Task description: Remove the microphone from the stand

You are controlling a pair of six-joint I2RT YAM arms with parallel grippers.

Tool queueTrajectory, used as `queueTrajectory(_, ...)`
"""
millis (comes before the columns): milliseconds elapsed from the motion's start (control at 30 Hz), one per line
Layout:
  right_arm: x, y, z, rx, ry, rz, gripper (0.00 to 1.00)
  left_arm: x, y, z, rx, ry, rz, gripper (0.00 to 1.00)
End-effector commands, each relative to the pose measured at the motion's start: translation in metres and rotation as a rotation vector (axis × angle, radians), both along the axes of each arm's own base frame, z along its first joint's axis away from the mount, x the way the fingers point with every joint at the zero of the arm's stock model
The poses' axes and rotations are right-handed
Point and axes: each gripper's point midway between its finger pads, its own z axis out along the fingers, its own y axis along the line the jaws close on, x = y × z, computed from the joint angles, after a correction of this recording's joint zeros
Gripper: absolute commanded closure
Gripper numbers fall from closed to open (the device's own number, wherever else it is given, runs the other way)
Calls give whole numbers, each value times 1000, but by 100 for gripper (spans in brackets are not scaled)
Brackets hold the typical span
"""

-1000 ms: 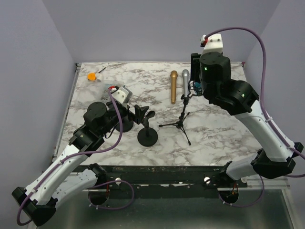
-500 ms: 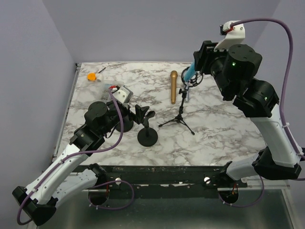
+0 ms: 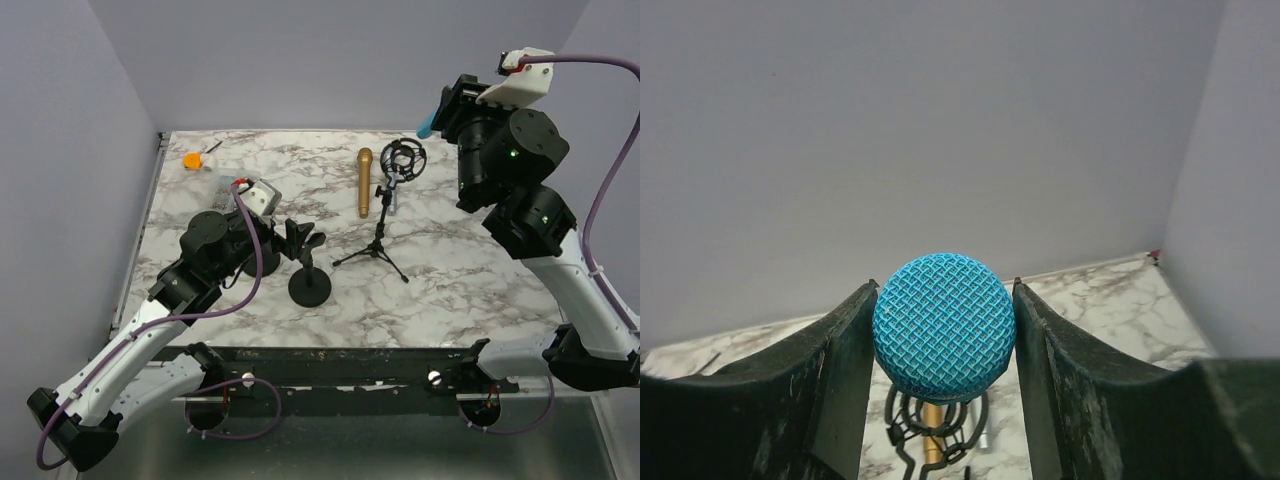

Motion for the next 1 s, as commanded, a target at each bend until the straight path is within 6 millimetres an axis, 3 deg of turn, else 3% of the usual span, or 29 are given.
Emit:
queueTrajectory(0, -1, -33, 9, 6, -38, -211, 99, 2, 2, 1, 14, -9, 16, 1)
queueTrajectory(200, 7, -50, -9, -129, 21, -416, 99, 2, 2, 1, 16, -7, 16, 2)
queueTrajectory(333, 37, -69, -40, -239, 120, -529, 99, 1, 2, 1, 14, -8, 12, 1)
queueTrajectory(467, 86, -80, -94, -245, 291, -426, 99, 1, 1, 1, 13, -5, 9, 1)
queueTrajectory(600, 136, -114, -168, -100, 516, -271, 99, 1, 1, -1, 15, -2, 10, 1)
queueTrajectory(667, 152, -127, -205, -71, 618, -249, 99, 2, 1, -1, 15, -2, 13, 2)
queueTrajectory(833, 176, -133, -285, 38, 873, -142, 99, 2, 1, -2, 19, 1, 11, 1)
queueTrajectory(967, 194, -133, -312, 139, 950, -47, 99, 3, -1, -4, 22, 6, 7, 2)
